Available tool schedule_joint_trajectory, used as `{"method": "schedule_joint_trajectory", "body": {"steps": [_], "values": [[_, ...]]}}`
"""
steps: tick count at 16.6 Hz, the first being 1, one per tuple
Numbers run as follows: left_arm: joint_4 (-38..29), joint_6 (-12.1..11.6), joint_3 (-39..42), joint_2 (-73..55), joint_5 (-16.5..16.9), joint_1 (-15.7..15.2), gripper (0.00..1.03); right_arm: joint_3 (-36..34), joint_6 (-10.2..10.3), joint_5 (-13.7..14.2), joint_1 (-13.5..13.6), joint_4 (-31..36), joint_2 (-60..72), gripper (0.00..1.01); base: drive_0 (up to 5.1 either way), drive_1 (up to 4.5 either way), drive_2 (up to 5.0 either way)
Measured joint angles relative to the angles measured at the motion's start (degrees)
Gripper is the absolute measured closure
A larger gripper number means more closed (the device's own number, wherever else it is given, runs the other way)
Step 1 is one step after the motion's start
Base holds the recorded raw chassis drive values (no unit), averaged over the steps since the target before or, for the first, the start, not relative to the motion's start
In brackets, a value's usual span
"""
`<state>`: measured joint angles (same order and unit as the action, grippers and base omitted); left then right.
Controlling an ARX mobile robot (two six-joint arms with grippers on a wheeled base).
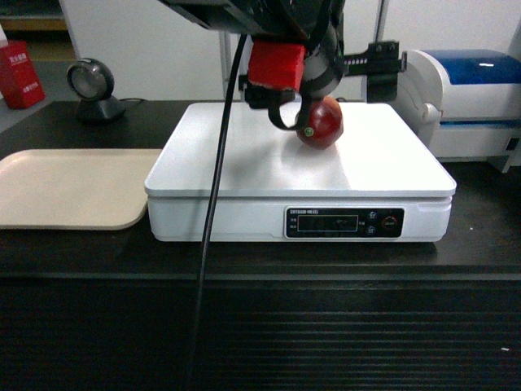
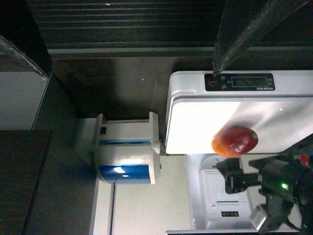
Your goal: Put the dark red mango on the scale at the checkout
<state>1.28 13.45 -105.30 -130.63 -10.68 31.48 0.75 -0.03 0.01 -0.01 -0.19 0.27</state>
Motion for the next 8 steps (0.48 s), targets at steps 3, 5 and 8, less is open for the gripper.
{"method": "schedule_joint_trajectory", "body": {"steps": [3, 5, 8], "values": [[-12.4, -13.0, 8.5, 7.3, 3.5, 0.6, 0.05, 0.0, 0.0, 0.0, 0.0, 0.0, 0.0, 0.03, 0.0, 0.00, 0.0], [-16.4, -21.6, 13.2, 10.4, 7.0, -0.7, 0.05, 0.0, 0.0, 0.0, 0.0, 0.0, 0.0, 0.03, 0.0, 0.00, 0.0], [-23.1, -24.5, 23.4, 18.0, 12.1, -7.0, 0.05, 0.0, 0.0, 0.0, 0.0, 0.0, 0.0, 0.03, 0.0, 0.00, 0.0]]}}
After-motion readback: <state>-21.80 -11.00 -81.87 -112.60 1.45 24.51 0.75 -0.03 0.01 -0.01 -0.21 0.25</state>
